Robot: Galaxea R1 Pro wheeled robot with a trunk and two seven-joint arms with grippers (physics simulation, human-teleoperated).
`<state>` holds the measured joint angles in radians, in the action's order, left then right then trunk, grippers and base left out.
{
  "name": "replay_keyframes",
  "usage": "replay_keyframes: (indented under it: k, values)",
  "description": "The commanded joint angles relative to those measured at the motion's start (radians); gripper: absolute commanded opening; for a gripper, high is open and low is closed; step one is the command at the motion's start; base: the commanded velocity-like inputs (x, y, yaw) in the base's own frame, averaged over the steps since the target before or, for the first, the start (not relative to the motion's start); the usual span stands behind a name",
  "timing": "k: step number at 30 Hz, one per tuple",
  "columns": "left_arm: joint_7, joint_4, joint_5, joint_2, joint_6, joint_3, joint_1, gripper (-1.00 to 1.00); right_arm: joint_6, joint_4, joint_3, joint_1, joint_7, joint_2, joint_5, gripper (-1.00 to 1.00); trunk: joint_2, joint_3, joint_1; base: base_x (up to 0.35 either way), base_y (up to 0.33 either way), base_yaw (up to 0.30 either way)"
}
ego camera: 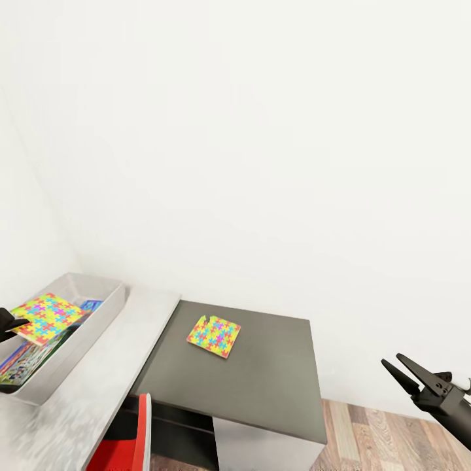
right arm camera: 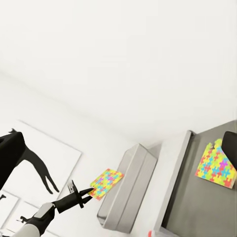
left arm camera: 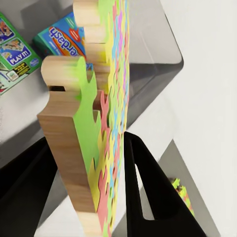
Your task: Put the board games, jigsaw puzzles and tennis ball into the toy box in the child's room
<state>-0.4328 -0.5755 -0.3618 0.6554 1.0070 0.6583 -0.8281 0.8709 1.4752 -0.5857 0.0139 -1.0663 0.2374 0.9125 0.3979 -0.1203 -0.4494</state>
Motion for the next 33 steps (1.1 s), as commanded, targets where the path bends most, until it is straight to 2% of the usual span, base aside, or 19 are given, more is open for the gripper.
replay_keyframes:
  k: [1, 5, 12, 28, 33]
  values:
    - [-0.008, 0.000, 0.007, 0.000, 0.005, 0.005, -0.002, -1.00, 0.005, 0.001, 0.000, 0.000, 0.000, 0.000, 0.003, 1.00, 0.002, -0.004, -0.001, 0.000, 0.000, 0.000]
    - [-0.007, 0.000, 0.007, 0.000, 0.004, 0.009, -0.002, -1.00, 0.005, 0.001, 0.000, 0.000, 0.000, 0.000, 0.003, 1.00, 0.002, -0.010, -0.001, 0.000, 0.000, 0.000]
    - [-0.007, 0.000, 0.009, 0.000, 0.004, 0.047, -0.002, -1.00, 0.005, 0.001, 0.000, 0.000, -0.001, 0.000, 0.004, 1.00, 0.002, -0.021, -0.001, 0.000, 0.000, 0.000]
    - [0.018, 0.000, 0.008, 0.000, -0.034, 0.053, -0.002, -1.00, 0.005, 0.001, 0.000, 0.000, -0.001, -0.001, 0.004, 1.00, 0.002, -0.047, -0.001, 0.000, 0.000, 0.000]
    - [0.020, 0.000, 0.008, 0.010, -0.036, 0.058, -0.002, -1.00, 0.005, 0.001, 0.000, 0.000, -0.001, -0.001, 0.004, 1.00, 0.002, -0.055, -0.001, 0.000, 0.000, 0.000]
